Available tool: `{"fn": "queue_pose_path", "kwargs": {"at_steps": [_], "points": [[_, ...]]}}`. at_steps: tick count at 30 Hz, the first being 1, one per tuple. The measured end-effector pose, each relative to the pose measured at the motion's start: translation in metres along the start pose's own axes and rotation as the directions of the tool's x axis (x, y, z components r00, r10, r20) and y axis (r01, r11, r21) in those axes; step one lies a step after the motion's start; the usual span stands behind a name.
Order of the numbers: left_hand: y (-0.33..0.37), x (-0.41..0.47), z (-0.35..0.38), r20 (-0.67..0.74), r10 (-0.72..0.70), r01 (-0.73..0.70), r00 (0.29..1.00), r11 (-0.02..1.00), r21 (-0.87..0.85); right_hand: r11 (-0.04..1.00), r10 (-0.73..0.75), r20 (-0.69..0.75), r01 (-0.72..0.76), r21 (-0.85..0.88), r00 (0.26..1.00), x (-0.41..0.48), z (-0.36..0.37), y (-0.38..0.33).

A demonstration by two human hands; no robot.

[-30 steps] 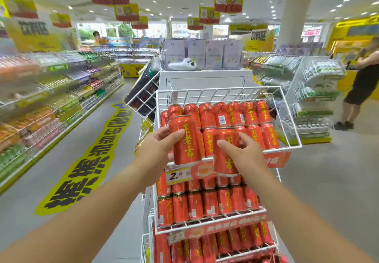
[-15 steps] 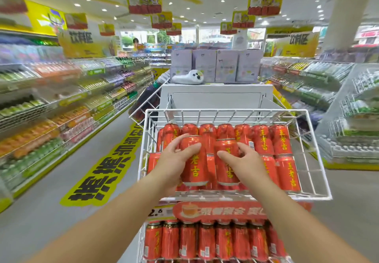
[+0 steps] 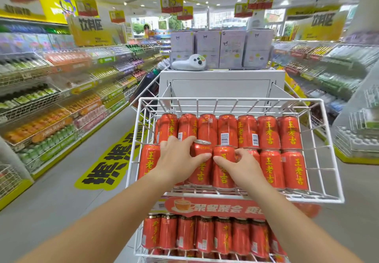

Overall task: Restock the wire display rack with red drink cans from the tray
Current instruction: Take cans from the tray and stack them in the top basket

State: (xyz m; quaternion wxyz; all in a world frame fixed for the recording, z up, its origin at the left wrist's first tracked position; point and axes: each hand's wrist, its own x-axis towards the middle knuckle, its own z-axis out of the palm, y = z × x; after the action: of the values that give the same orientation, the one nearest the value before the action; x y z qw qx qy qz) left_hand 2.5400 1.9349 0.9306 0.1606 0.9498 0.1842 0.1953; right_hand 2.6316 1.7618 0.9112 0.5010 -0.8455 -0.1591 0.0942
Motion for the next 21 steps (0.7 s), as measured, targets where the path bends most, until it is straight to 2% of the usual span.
{"fn": "queue_pose_path", "kwargs": {"at_steps": [4, 8, 12, 16, 19, 21], "points": [[-0.007, 0.007, -0.004, 0.018, 0.129, -0.130, 0.991, 0.961, 0.245, 1.000, -0.030, -0.001, 0.030, 0.006, 1.000, -0.001, 0.003, 0.003], [-0.014, 0.014, -0.001, 0.031, 0.184, -0.181, 0.982, 0.905, 0.384, 1.000, -0.025, -0.065, 0.026, 0.012, 0.998, -0.002, 0.008, 0.009], [-0.018, 0.017, 0.000, 0.057, 0.200, -0.205, 0.978, 0.887, 0.413, 0.999, -0.026, -0.083, 0.022, -0.048, 0.996, -0.005, 0.011, 0.010], [-0.023, 0.019, -0.001, 0.125, 0.200, -0.232, 0.972, 0.909, 0.346, 0.984, -0.114, -0.018, 0.110, -0.139, 0.993, -0.007, 0.015, 0.008], [-0.025, 0.020, -0.003, 0.166, 0.202, -0.246, 0.965, 0.916, 0.318, 0.988, -0.107, 0.028, 0.110, -0.104, 0.994, -0.007, 0.010, 0.009], [-0.026, 0.022, -0.003, 0.184, 0.211, -0.263, 0.960, 0.906, 0.331, 0.986, -0.121, 0.006, 0.121, -0.115, 0.993, -0.006, 0.007, 0.011]]}}
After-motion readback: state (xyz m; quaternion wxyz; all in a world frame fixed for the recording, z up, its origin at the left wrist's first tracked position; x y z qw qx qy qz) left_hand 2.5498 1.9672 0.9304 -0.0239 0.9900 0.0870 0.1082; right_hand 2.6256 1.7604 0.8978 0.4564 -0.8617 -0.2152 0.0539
